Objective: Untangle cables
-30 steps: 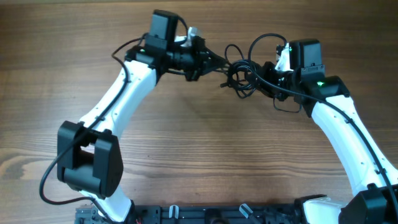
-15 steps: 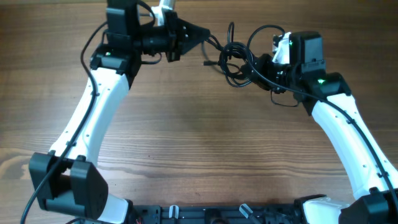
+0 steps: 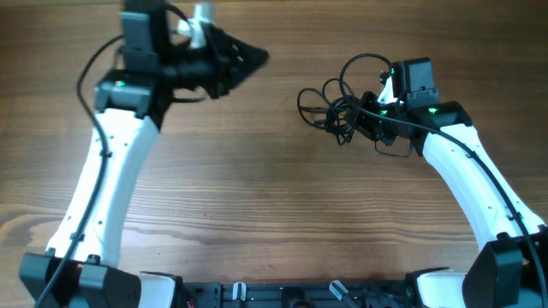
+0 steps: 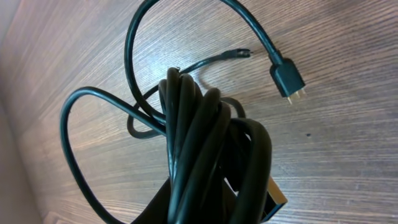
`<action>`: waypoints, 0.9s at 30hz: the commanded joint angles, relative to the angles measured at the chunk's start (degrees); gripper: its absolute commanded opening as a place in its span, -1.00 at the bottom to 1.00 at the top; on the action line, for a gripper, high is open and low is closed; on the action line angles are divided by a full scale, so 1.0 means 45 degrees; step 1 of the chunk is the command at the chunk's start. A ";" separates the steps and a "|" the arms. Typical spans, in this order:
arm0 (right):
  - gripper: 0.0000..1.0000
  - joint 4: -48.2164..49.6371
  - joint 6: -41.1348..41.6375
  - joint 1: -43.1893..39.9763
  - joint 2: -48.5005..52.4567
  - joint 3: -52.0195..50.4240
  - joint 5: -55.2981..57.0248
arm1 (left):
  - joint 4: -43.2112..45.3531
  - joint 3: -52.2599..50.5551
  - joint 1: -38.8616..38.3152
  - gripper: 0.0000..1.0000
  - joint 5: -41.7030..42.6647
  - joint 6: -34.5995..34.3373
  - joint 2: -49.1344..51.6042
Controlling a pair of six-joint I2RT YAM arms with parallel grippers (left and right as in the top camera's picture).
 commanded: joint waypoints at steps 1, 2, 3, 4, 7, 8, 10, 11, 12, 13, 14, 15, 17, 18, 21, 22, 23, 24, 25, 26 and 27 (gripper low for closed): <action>-0.67 0.0117 -0.0073 0.0029 -0.0165 0.0151 0.0024 | -0.1773 0.0005 -0.2448 -0.10 -0.4940 0.2803 0.0374; -0.67 0.0131 -0.0063 0.0029 -0.0165 0.0151 0.0024 | -0.1919 0.0005 -0.3143 0.04 -0.6076 0.2667 0.0510; -0.67 0.0131 -0.0044 0.0029 -0.0165 0.0151 0.0024 | -0.2195 0.0005 -0.3755 0.08 -0.7368 0.1889 0.0709; -0.67 0.0131 -0.0053 0.0029 -0.0165 0.0151 0.0024 | -0.2472 0.0005 -0.4158 0.11 -0.8204 0.0971 0.0889; -0.67 0.0117 -0.0053 0.0029 -0.0165 0.0151 0.0024 | -0.2866 0.0005 -0.5435 0.20 -1.0166 -0.1520 0.1744; -0.67 0.0121 -0.0053 0.0029 -0.0165 0.0151 0.0015 | -0.2861 0.0005 -0.5756 0.20 -1.0676 -0.2147 0.2098; -0.67 0.0121 -0.0063 0.0029 -0.0165 0.0151 -0.0029 | -0.2497 0.0005 -0.6241 0.17 -1.1298 -0.3517 0.3007; -0.67 0.0121 -0.0083 0.0029 -0.0165 0.0151 -0.0024 | -0.2220 0.0005 -0.6300 0.16 -1.1283 -0.3730 0.3279; -0.67 0.0121 -0.0078 0.0029 -0.0165 0.0151 -0.0024 | -0.1855 0.0005 -0.6314 0.15 -1.1288 -0.3997 0.3560; -0.67 0.0121 -0.0083 0.0029 -0.0170 0.0151 -0.0024 | -0.1506 0.0005 -0.6314 0.13 -1.1288 -0.4085 0.3779; -0.67 0.0121 -0.0087 0.0029 -0.0165 0.0151 -0.0024 | -0.1020 0.0005 -0.6295 0.10 -1.1283 -0.4085 0.4022; -0.67 0.0121 -0.0087 0.0029 -0.0165 0.0151 -0.0024 | -0.0680 0.0005 -0.6290 0.09 -1.1288 -0.4226 0.4158; -0.67 0.0121 -0.0087 0.0029 -0.0165 0.0151 -0.0019 | -0.0015 0.0005 -0.6295 -0.06 -1.1283 -0.4362 0.4313; -0.67 0.0121 -0.0083 0.0029 -0.0165 0.0151 -0.0019 | 0.0194 0.0005 -0.6305 -0.14 -1.1283 -0.4357 0.4357; -0.67 0.0121 -0.0083 0.0029 -0.0165 0.0151 -0.0019 | 0.0131 -0.0005 -0.6305 -0.38 -1.1298 -0.4303 0.4430; -0.67 0.0126 -0.0087 0.0029 -0.0165 0.0151 -0.0019 | 0.0073 -0.0015 -0.6305 -0.54 -1.1283 -0.4294 0.4454; -0.67 0.0121 -0.0087 0.0029 -0.0165 0.0151 -0.0019 | -0.0015 -0.0015 -0.6305 -0.63 -1.1288 -0.4250 0.4464; -0.67 0.0117 -0.0083 0.0029 -0.0165 0.0151 -0.0024 | -0.0058 -0.0015 -0.6305 -0.75 -1.1283 -0.4221 0.4464; -0.67 0.0092 -0.0083 0.0029 -0.0165 0.0151 -0.0024 | -0.0097 -0.0015 -0.6305 -0.87 -1.1283 -0.4211 0.4464; -0.67 0.0063 -0.0092 0.0029 -0.0165 0.0151 -0.0019 | -0.0083 -0.0015 -0.6300 -0.92 -1.1249 -0.4027 0.4459; -0.67 0.0024 -0.0092 0.0029 -0.0165 0.0151 -0.0010 | 0.0262 -0.0010 -0.6203 -0.92 -1.1040 -0.3118 0.4405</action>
